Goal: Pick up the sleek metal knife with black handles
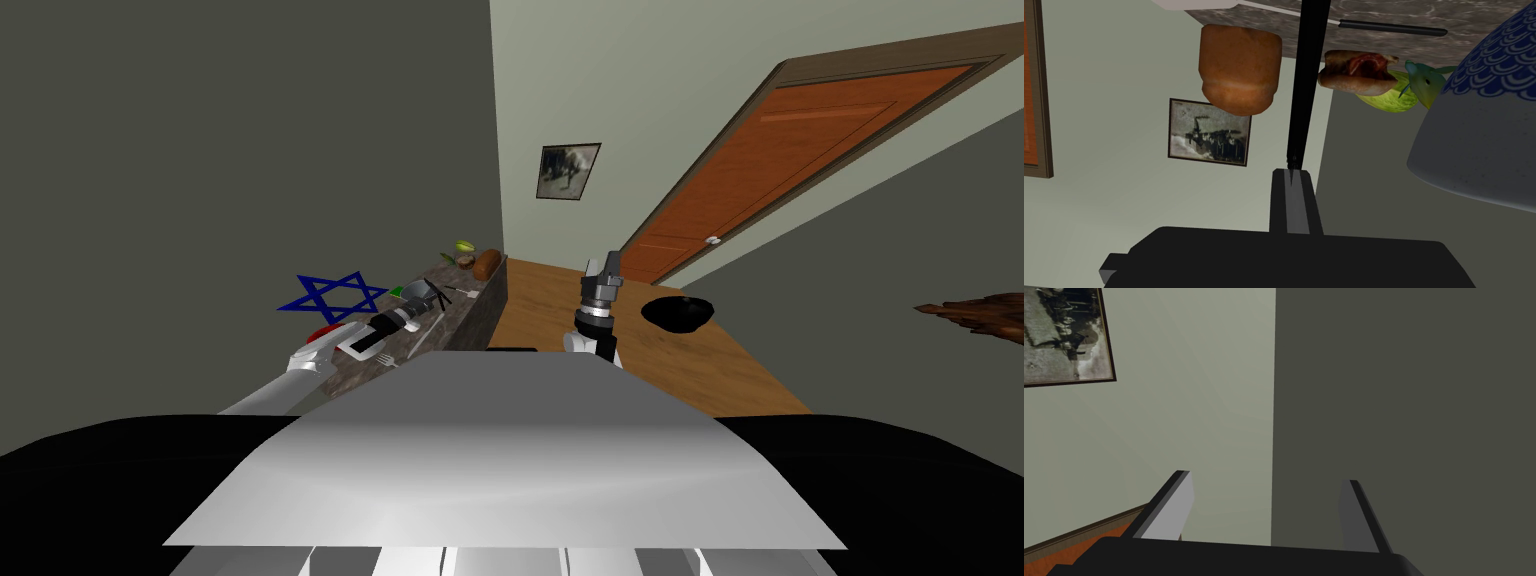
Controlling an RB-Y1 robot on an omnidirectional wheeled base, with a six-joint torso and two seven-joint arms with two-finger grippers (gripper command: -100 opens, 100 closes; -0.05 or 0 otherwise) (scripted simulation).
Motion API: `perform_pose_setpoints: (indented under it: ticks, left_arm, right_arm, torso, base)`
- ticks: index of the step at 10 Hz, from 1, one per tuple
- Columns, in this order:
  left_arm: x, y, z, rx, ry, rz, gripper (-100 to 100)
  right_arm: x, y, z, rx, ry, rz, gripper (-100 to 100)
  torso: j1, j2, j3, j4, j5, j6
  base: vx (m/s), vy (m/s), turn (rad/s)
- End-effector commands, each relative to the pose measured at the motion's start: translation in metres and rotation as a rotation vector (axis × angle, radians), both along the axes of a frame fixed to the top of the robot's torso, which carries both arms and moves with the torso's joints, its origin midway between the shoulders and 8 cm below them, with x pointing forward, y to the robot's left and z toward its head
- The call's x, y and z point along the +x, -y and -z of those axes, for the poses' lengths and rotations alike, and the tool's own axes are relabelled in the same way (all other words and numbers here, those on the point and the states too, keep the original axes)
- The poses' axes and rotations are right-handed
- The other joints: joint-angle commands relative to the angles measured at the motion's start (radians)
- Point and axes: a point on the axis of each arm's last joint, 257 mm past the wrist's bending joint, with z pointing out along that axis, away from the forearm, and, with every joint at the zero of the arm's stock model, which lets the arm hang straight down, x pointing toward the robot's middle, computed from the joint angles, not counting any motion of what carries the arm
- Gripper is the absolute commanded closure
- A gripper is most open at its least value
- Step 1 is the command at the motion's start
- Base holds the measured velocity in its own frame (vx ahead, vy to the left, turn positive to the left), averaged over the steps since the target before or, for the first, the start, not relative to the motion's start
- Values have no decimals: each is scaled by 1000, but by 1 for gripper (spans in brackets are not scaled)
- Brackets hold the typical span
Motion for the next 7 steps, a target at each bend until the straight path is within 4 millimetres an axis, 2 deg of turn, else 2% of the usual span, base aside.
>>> perform_pose_setpoints:
  ticks: [1, 2, 3, 7]
  left_arm:
    - [0, 0, 0, 0, 0, 0, 0]
    - [0, 0, 0, 0, 0, 0, -100]
    - [0, 0, 0, 0, 0, 0, 100]
    - [0, 0, 0, 0, 0, 0, 100]
  right_arm:
    - [0, 0, 0, 0, 0, 0, 0]
    - [0, 0, 0, 0, 0, 0, 0]
    - [0, 0, 0, 0, 0, 0, 0]
    - [0, 0, 0, 0, 0, 0, 0]
  torso:
    - [0, 0, 0, 0, 0, 0]
    - [0, 0, 0, 0, 0, 0]
    - [0, 0, 0, 0, 0, 0]
    - [0, 0, 0, 0, 0, 0]
  base:
    - [0, 0, 0]
    - [0, 0, 0]
    - [0, 0, 0]
    - [0, 0, 0]
